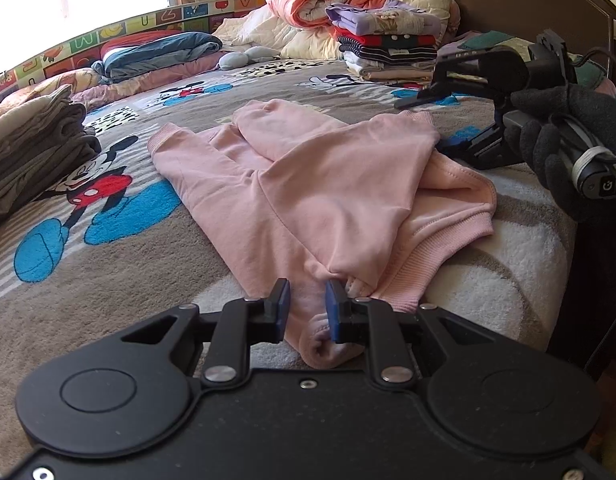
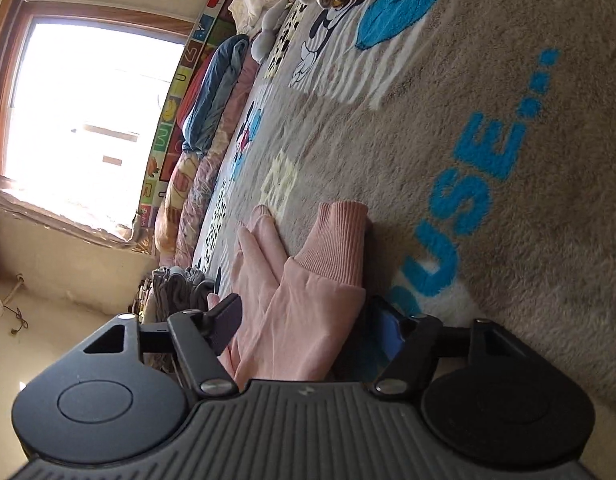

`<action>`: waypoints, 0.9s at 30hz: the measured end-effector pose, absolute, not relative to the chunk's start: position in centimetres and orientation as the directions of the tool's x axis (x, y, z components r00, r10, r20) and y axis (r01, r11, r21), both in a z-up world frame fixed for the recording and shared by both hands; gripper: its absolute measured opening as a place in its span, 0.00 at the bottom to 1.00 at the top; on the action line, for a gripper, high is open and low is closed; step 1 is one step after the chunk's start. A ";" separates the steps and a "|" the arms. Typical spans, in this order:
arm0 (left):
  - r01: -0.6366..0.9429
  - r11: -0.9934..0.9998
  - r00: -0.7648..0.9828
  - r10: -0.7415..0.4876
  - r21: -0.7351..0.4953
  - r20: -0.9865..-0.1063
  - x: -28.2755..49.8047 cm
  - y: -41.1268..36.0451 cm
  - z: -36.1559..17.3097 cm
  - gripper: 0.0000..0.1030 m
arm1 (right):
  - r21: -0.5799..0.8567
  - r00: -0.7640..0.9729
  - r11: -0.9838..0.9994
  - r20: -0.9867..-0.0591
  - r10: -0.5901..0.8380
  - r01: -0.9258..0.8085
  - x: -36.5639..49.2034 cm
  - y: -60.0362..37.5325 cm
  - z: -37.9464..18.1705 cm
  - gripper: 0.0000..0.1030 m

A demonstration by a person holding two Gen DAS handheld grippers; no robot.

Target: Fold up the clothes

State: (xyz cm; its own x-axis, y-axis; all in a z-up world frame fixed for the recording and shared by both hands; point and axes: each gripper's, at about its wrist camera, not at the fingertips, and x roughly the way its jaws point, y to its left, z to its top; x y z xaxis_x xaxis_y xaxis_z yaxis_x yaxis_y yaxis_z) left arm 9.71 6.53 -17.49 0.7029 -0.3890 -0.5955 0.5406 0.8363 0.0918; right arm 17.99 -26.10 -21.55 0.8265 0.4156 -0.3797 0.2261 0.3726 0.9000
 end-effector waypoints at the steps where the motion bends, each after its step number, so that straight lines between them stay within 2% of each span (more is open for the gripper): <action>1: 0.540 0.837 0.703 -0.389 0.091 -0.596 9.7 6.5 -17.5 0.16 | 0.906 0.833 0.360 -0.370 0.411 0.224 18.1 -26.3 -22.0 0.45; 2: 0.539 0.838 0.703 -0.389 0.089 -0.596 9.7 6.6 -17.5 0.16 | 0.911 0.840 0.347 -0.360 0.406 0.223 18.2 -26.5 -22.5 0.29; 3: 0.539 0.838 0.703 -0.389 0.088 -0.596 9.7 6.6 -17.5 0.16 | 0.916 0.846 0.334 -0.350 0.401 0.221 18.3 -26.7 -23.0 0.22; 4: 0.538 0.838 0.702 -0.389 0.087 -0.597 9.8 6.6 -17.5 0.16 | 0.922 0.850 0.331 -0.334 0.407 0.204 18.4 -26.8 -23.2 0.12; 14: 0.546 0.836 0.679 -0.404 0.053 -0.613 10.1 6.9 -17.2 0.17 | 0.949 0.870 0.316 -0.139 0.473 -0.020 17.3 -28.5 -20.1 0.11; 17: 0.546 0.837 0.669 -0.408 0.039 -0.621 10.3 7.0 -17.1 0.17 | 0.956 0.868 0.295 -0.149 0.473 0.004 16.6 -29.4 -21.0 0.11; 21: 0.556 0.831 0.653 -0.421 0.022 -0.630 10.6 7.3 -16.0 0.18 | 0.957 0.857 0.274 -0.217 0.467 0.093 16.6 -29.9 -23.4 0.11; 24: 0.514 0.858 0.699 -0.428 -0.014 -0.572 11.0 8.2 -14.0 0.38 | 0.962 0.841 0.253 -0.219 0.494 0.101 17.0 -30.0 -24.1 0.11; 27: 0.448 0.886 0.743 -0.445 -0.121 -0.501 13.1 9.1 -12.2 0.38 | 0.956 0.834 0.284 -0.220 0.506 0.080 17.1 -29.8 -24.3 0.11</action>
State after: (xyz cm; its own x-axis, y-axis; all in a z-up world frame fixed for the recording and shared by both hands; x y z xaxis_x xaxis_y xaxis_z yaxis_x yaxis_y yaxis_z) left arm 13.07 9.12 -12.15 0.7426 -0.4445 -0.5009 0.4483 0.8856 -0.1214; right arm 17.06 -29.76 -24.31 0.8342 0.5058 -0.2198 0.0797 0.2838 0.9556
